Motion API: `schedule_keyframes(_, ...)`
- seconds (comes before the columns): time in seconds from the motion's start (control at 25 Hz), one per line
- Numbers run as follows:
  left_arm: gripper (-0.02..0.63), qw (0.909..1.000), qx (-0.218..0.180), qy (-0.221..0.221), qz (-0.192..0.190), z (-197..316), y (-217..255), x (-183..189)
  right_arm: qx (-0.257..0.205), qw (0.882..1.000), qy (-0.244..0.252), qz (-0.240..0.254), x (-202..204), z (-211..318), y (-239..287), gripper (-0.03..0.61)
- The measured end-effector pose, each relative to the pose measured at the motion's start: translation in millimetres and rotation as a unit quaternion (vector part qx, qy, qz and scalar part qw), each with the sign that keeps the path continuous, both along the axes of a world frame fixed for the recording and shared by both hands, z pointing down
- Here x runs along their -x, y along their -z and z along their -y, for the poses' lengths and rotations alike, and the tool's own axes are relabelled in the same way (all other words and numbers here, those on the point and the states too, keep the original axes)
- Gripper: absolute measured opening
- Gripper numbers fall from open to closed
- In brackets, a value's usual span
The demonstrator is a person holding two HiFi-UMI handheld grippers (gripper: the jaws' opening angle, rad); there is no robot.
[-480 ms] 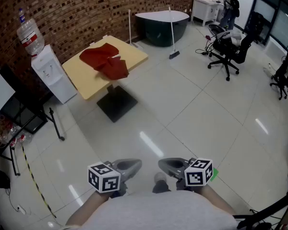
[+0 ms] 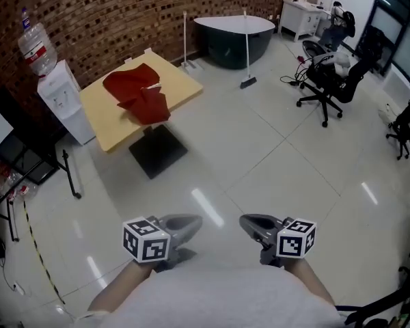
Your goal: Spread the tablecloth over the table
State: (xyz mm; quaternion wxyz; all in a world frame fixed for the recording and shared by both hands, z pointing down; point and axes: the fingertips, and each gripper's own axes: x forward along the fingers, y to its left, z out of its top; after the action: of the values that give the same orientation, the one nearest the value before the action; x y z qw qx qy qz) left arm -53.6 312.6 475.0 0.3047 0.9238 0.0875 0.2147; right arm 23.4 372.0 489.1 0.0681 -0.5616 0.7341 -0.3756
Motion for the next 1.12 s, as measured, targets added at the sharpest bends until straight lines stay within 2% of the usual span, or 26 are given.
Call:
schedule_keyframes(0.12, 0.000, 0.9995, -0.002, 0.030, -0.004, 36, 2, -6, 0.004, 1.000, -0.007, -0.001, -25, 16, -3, -0.002)
schedule_keyframes(0.24, 0.000, 0.9975, -0.002, 0.070, -0.009, 83, -5, -5, 0.007, 1.000, 0.006, -0.007, -35, 41, -7, -0.002)
schedule_keyframes(0.4, 0.000, 0.9921, -0.010, 0.124, -0.016, 161, -12, -9, 0.015, 0.999, 0.022, -0.021, -53, 81, -11, -0.002)
schedule_keyframes(0.52, 0.000, 0.9883, -0.024, 0.150, -0.018, 226, -14, -27, 0.020, 1.000, 0.016, -0.002, -81, 124, -15, -0.002)
schedule_keyframes(0.64, 0.001, 0.9839, -0.040, 0.172, -0.025, 294, -11, -48, 0.025, 0.999, 0.010, 0.031, -109, 182, -18, -0.002)
schedule_keyframes(0.8, 0.002, 0.9779, -0.043, 0.204, -0.020, 386, -16, -64, 0.041, 0.998, 0.030, 0.035, -134, 270, -24, -0.002)
schedule_keyframes(0.88, 0.002, 0.9742, -0.067, 0.215, -0.009, 432, -20, -67, 0.047, 0.997, 0.044, 0.035, -146, 317, -25, -0.002)
schedule_keyframes(1.0, 0.046, 0.9681, -0.107, 0.226, 0.012, 500, -25, -63, 0.049, 0.996, 0.060, 0.035, -161, 392, -20, -0.002)
schedule_keyframes(1.12, 0.088, 0.9610, -0.083, 0.264, 0.007, 560, -28, -52, 0.044, 0.996, 0.075, 0.029, -168, 462, -16, -0.002)
